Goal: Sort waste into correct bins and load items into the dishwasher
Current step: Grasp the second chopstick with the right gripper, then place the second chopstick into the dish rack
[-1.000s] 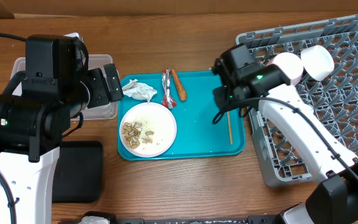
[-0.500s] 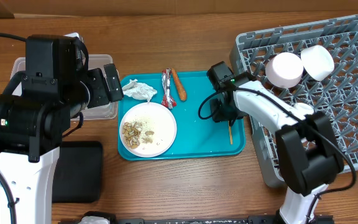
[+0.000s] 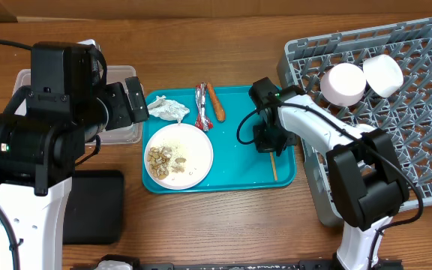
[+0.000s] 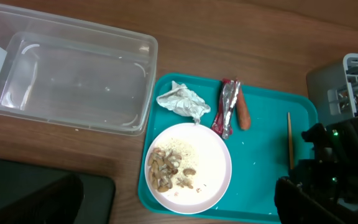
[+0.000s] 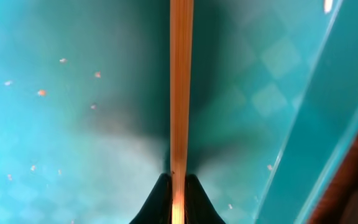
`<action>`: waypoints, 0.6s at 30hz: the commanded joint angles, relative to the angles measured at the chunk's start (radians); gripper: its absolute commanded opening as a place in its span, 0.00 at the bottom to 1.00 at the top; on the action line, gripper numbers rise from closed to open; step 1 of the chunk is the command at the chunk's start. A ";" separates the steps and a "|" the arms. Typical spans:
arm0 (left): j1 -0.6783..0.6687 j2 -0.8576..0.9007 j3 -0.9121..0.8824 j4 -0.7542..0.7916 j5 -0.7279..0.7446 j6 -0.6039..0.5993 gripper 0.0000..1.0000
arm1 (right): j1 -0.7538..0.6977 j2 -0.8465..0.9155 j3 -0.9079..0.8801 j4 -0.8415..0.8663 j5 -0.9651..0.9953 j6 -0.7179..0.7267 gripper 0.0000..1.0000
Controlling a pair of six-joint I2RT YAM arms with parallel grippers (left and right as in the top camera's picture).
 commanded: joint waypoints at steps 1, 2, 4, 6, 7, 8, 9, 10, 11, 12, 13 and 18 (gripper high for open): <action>0.002 0.005 0.006 0.001 -0.016 0.005 1.00 | -0.003 -0.116 0.097 -0.019 0.003 -0.082 0.04; 0.002 0.005 0.006 0.001 -0.016 0.005 1.00 | -0.003 -0.136 0.111 -0.025 0.010 -0.094 0.04; 0.002 0.005 0.006 0.001 -0.016 0.004 1.00 | -0.017 -0.197 0.146 -0.038 0.087 -0.107 0.04; 0.002 0.005 0.006 0.001 -0.016 0.005 1.00 | -0.040 -0.243 0.157 -0.032 0.190 -0.107 0.04; 0.002 0.005 0.006 0.001 -0.016 0.005 1.00 | -0.057 -0.262 0.157 -0.024 0.245 -0.108 0.04; 0.002 0.005 0.006 0.001 -0.016 0.005 1.00 | -0.075 -0.275 0.157 -0.019 0.283 -0.116 0.04; 0.002 0.005 0.006 0.001 -0.016 0.005 1.00 | -0.095 -0.283 0.157 -0.016 0.295 -0.142 0.04; 0.002 0.005 0.006 0.001 -0.016 0.005 1.00 | -0.116 -0.287 0.157 -0.013 0.290 -0.179 0.04; 0.002 0.005 0.006 0.001 -0.016 0.005 1.00 | -0.141 -0.287 0.157 -0.011 0.278 -0.214 0.04; 0.002 0.005 0.006 0.001 -0.016 0.005 1.00 | -0.160 -0.286 0.157 -0.012 0.270 -0.233 0.04; 0.002 0.005 0.006 0.001 -0.016 0.005 1.00 | -0.182 -0.282 0.154 -0.010 0.253 -0.248 0.04; 0.002 0.005 0.006 0.001 -0.016 0.005 1.00 | -0.246 -0.266 0.117 0.011 0.209 -0.310 0.04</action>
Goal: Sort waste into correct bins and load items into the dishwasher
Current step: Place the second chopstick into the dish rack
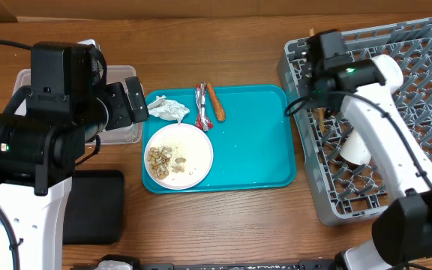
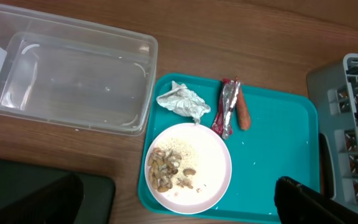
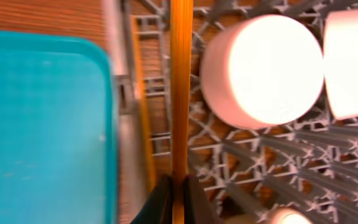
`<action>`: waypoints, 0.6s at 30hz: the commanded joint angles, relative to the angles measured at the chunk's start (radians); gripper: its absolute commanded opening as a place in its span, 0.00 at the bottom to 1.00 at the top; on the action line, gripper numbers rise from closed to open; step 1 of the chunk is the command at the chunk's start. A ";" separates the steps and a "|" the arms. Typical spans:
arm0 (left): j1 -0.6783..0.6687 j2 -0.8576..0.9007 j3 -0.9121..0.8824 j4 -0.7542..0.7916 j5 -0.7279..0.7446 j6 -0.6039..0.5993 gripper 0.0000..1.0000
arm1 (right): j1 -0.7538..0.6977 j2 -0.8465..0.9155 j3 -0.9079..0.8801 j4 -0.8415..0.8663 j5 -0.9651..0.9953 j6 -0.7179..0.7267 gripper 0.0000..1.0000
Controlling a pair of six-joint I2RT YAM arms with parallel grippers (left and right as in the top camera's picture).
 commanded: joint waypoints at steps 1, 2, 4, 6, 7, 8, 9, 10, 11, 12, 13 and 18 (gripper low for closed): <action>0.002 0.005 0.006 0.001 -0.016 0.005 1.00 | -0.013 0.014 -0.038 0.021 -0.027 -0.087 0.04; 0.002 0.005 0.006 0.001 -0.016 0.005 1.00 | -0.013 0.019 -0.050 0.024 -0.056 -0.116 0.04; 0.002 0.005 0.006 0.001 -0.016 0.005 1.00 | -0.008 0.027 -0.056 0.023 -0.081 -0.134 0.11; 0.002 0.005 0.006 0.001 -0.016 0.005 1.00 | 0.001 0.031 -0.056 0.024 -0.070 -0.134 0.20; 0.002 0.005 0.006 0.001 -0.016 0.005 1.00 | 0.003 0.029 -0.052 0.023 -0.066 -0.133 0.22; 0.002 0.005 0.006 0.001 -0.016 0.005 1.00 | 0.007 0.024 -0.045 0.018 -0.066 -0.128 0.27; 0.002 0.005 0.006 0.001 -0.016 0.004 1.00 | 0.012 0.015 -0.028 0.008 -0.066 -0.109 0.33; 0.002 0.005 0.006 0.001 -0.016 0.005 1.00 | 0.014 0.010 -0.018 0.001 -0.066 -0.097 0.35; 0.002 0.005 0.006 0.001 -0.016 0.005 1.00 | 0.018 -0.002 -0.003 -0.010 -0.068 -0.091 0.36; 0.002 0.005 0.006 0.001 -0.016 0.005 1.00 | 0.020 -0.015 0.012 -0.018 -0.071 -0.082 0.38; 0.002 0.005 0.006 0.001 -0.016 0.005 1.00 | 0.023 -0.028 0.024 -0.023 -0.071 -0.069 0.39; 0.002 0.005 0.006 0.001 -0.016 0.005 1.00 | 0.035 -0.101 0.046 -0.033 -0.295 -0.061 0.47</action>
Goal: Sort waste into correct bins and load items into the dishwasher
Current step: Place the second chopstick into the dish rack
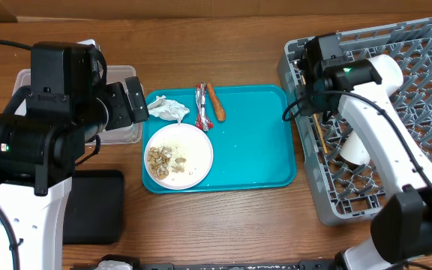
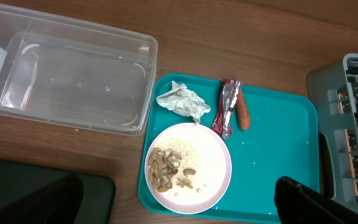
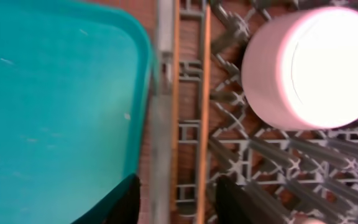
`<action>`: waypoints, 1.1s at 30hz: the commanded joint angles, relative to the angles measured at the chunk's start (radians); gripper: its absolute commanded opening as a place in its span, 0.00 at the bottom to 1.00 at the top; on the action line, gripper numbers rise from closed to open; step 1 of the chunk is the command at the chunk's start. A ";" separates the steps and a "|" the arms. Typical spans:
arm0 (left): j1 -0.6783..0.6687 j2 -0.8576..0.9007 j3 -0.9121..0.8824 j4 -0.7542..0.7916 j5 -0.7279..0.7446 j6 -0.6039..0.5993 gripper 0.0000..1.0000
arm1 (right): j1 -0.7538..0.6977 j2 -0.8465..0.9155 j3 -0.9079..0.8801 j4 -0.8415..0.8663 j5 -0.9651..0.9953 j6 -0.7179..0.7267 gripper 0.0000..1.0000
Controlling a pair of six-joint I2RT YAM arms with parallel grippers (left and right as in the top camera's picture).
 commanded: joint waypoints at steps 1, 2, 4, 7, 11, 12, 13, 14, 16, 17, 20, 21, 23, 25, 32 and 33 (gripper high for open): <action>0.002 0.005 0.006 0.001 -0.016 0.004 1.00 | 0.016 -0.098 0.046 0.002 -0.232 0.015 0.50; 0.002 0.005 0.006 0.001 -0.016 0.005 1.00 | 0.016 -0.101 0.046 0.003 -0.293 0.015 0.50; 0.002 0.005 0.006 0.001 -0.016 0.005 1.00 | 0.016 -0.103 0.046 0.003 -0.396 0.015 0.45; 0.002 0.005 0.006 0.001 -0.016 0.005 1.00 | 0.016 -0.103 0.046 0.005 -0.412 0.031 0.39; 0.002 0.005 0.006 0.023 0.031 -0.056 1.00 | 0.027 -0.103 0.046 0.006 -0.413 0.047 0.39; 0.002 0.005 0.006 0.032 0.043 -0.072 1.00 | 0.032 -0.102 0.046 0.008 -0.413 0.062 0.39; 0.002 0.005 0.006 0.045 0.048 -0.091 1.00 | 0.041 -0.102 0.046 0.004 -0.412 0.064 0.39; 0.002 0.005 0.006 0.087 0.063 -0.135 1.00 | 0.057 -0.102 0.046 -0.012 -0.375 0.064 0.40; 0.002 0.005 0.006 0.114 0.070 -0.175 1.00 | 0.059 -0.102 0.046 -0.021 -0.361 0.083 0.55; 0.002 0.005 0.006 0.127 0.081 -0.185 1.00 | 0.059 -0.102 0.046 -0.021 -0.359 0.107 0.66; -0.007 0.016 0.006 0.161 0.153 -0.178 1.00 | 0.045 -0.109 0.046 -0.012 -0.362 0.179 0.77; -0.014 0.023 0.006 0.164 0.157 -0.177 1.00 | 0.035 -0.119 0.046 -0.009 -0.369 0.199 0.82; -0.037 0.043 0.006 0.167 0.160 -0.117 1.00 | 0.014 -0.151 0.046 -0.003 -0.376 0.220 0.97; -0.068 0.072 0.006 0.162 0.162 -0.019 0.97 | -0.008 -0.195 0.046 0.005 -0.375 0.220 1.00; -0.163 0.253 0.006 0.133 0.134 0.039 0.95 | -0.062 -0.381 0.046 0.022 -0.374 0.204 1.00; -0.170 0.285 0.006 0.133 0.133 0.039 0.96 | -0.061 -0.408 0.046 0.010 -0.368 0.193 1.00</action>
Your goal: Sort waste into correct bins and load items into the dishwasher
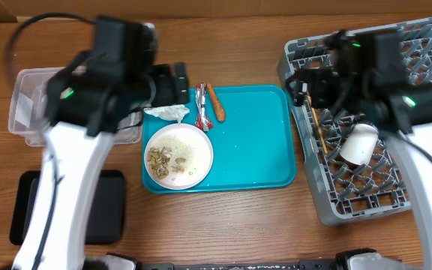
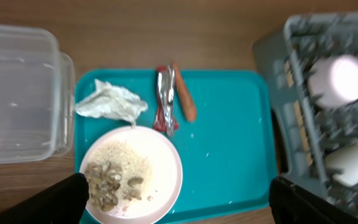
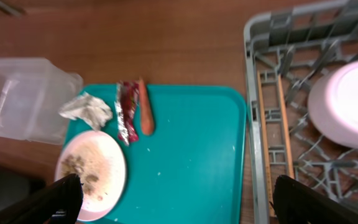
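The teal tray (image 1: 253, 142) holds a white plate (image 1: 178, 155) with food scraps, a crumpled napkin (image 1: 167, 112), a red wrapper (image 1: 200, 107) and an orange carrot-like stick (image 1: 214, 103). Two wooden chopsticks (image 3: 278, 134) lie in the left edge of the grey dish rack (image 1: 312, 184), beside white cups (image 3: 347, 102). My left gripper (image 2: 179, 202) hangs open high above the plate (image 2: 131, 174), with nothing in it. Over the tray's right side and the rack's edge, my right gripper (image 3: 179, 202) is open and empty too.
A clear plastic bin (image 1: 28, 97) stands left of the tray, and a black bin (image 1: 103, 217) sits at the front left. Another cup (image 1: 358, 144) lies on its side in the rack. Bare wood runs along the front.
My right gripper was low over the rack's left edge; it now sits higher, viewing the whole tray. The left arm has shifted right, from over the clear bin to over the tray.
My right gripper was shut on a chopstick lying on the tray. Then it held the chopstick over the rack. Then it stood open, the chopstick lying in the rack beside another. Now both grippers hang open, higher up, and the left has come over the tray.
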`<action>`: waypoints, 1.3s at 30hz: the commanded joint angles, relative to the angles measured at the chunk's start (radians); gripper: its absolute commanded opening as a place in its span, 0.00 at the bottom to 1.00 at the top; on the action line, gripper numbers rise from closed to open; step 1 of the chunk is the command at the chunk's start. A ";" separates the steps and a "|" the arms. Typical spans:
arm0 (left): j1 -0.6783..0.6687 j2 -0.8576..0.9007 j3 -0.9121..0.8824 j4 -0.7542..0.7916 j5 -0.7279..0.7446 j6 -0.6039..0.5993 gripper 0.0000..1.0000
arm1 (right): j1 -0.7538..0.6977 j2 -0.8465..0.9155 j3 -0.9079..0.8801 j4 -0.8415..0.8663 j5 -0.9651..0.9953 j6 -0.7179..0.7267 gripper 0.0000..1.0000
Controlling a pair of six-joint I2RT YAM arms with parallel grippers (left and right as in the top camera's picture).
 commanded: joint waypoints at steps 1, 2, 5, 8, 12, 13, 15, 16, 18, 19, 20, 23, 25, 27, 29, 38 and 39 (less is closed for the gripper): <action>-0.030 0.117 0.006 -0.006 -0.007 0.048 1.00 | 0.005 -0.119 0.020 -0.024 0.007 -0.027 1.00; -0.031 0.143 0.006 -0.019 -0.004 0.048 0.98 | 0.006 -0.140 0.020 -0.039 0.006 -0.043 1.00; -0.031 0.172 0.006 -0.030 0.016 0.047 0.80 | 0.006 -0.174 0.020 -0.056 0.010 -0.042 1.00; -0.031 0.121 0.025 -0.024 -0.060 0.026 0.79 | 0.006 -0.180 0.020 -0.056 0.010 -0.042 1.00; -0.031 0.007 0.032 -0.043 -0.201 0.018 1.00 | 0.006 -0.173 0.020 -0.056 0.010 -0.042 1.00; -0.031 -0.021 0.032 -0.054 -0.228 0.018 1.00 | 0.006 -0.170 0.020 -0.056 0.010 -0.042 1.00; -0.031 -0.062 0.032 -0.078 -0.262 0.021 1.00 | 0.006 -0.165 0.020 -0.056 0.010 -0.042 1.00; -0.031 -0.081 0.032 -0.091 -0.272 0.022 1.00 | 0.006 -0.163 0.020 -0.056 0.010 -0.042 1.00; -0.031 -0.104 0.032 -0.108 -0.273 0.022 1.00 | 0.006 -0.161 0.020 -0.056 0.010 -0.042 1.00; -0.031 -0.113 0.032 -0.111 -0.272 0.021 1.00 | 0.006 -0.159 0.020 -0.056 0.010 -0.042 1.00; -0.031 -0.117 0.032 -0.111 -0.271 0.021 1.00 | 0.006 -0.158 0.020 -0.056 0.010 -0.042 1.00; -0.031 -0.116 0.032 -0.111 -0.265 0.021 1.00 | 0.006 -0.157 0.020 -0.056 0.009 -0.042 1.00; -0.031 -0.111 0.032 -0.111 -0.265 0.021 1.00 | 0.006 -0.157 0.020 -0.057 0.010 -0.042 1.00; -0.031 -0.105 0.032 -0.111 -0.265 0.021 1.00 | 0.006 -0.157 0.020 -0.056 0.010 -0.042 1.00; -0.031 -0.101 0.032 -0.111 -0.265 0.021 1.00 | 0.006 -0.157 0.020 -0.056 0.010 -0.042 1.00; -0.031 -0.097 0.029 -0.110 -0.265 0.021 1.00 | 0.006 -0.159 0.020 -0.171 0.045 -0.042 1.00; -0.031 -0.097 0.029 -0.110 -0.265 0.021 1.00 | 0.006 -0.163 0.020 -0.180 0.053 -0.042 1.00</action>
